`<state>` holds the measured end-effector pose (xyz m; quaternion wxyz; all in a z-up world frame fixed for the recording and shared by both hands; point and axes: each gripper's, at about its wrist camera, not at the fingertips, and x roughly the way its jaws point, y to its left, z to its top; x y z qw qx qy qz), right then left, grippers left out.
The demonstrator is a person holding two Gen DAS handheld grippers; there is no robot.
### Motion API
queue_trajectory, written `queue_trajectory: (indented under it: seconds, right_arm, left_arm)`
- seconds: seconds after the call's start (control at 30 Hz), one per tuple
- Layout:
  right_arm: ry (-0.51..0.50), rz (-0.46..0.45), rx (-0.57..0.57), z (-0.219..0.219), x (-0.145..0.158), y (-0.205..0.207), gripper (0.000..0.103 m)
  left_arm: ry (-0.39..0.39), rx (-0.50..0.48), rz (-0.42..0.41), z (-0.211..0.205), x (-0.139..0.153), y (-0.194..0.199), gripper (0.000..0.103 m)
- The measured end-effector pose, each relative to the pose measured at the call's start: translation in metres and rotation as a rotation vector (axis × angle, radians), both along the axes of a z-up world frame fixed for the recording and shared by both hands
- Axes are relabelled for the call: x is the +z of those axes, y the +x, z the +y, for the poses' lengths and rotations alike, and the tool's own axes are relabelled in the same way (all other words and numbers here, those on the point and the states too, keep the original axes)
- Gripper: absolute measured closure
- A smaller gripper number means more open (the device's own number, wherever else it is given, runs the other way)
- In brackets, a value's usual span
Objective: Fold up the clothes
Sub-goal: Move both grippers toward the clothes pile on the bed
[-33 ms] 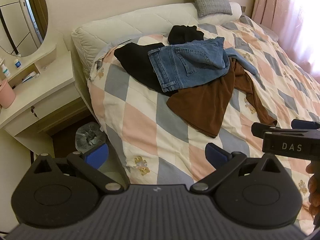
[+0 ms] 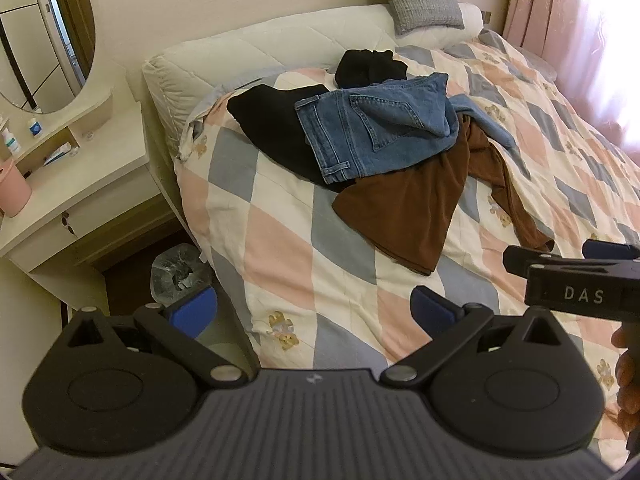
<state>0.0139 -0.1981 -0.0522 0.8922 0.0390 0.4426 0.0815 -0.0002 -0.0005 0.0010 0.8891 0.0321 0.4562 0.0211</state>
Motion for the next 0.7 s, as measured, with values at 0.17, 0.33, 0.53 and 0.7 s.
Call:
queue_trajectory:
  seconds: [0.17, 0.33, 0.53, 0.7]
  right_arm:
    - [0.015, 0.005, -0.009, -0.007, -0.004, 0.001, 0.000]
    - [0.027, 0.004, -0.016, -0.014, -0.007, -0.001, 0.000]
    - [0.026, -0.010, -0.011, -0.015, -0.007, -0.006, 0.000]
    - [0.018, -0.023, 0.004, -0.010, -0.006, -0.006, 0.000]
  left_arm:
    - [0.013, -0.004, 0.014, -0.007, 0.002, 0.000, 0.001]
    - [0.016, 0.001, 0.023, -0.010, -0.007, -0.003, 0.001]
    - [0.005, 0.003, 0.028, -0.012, -0.016, -0.017, 0.001]
    - [-0.017, 0.005, 0.041, -0.004, -0.023, -0.022, 0.001]
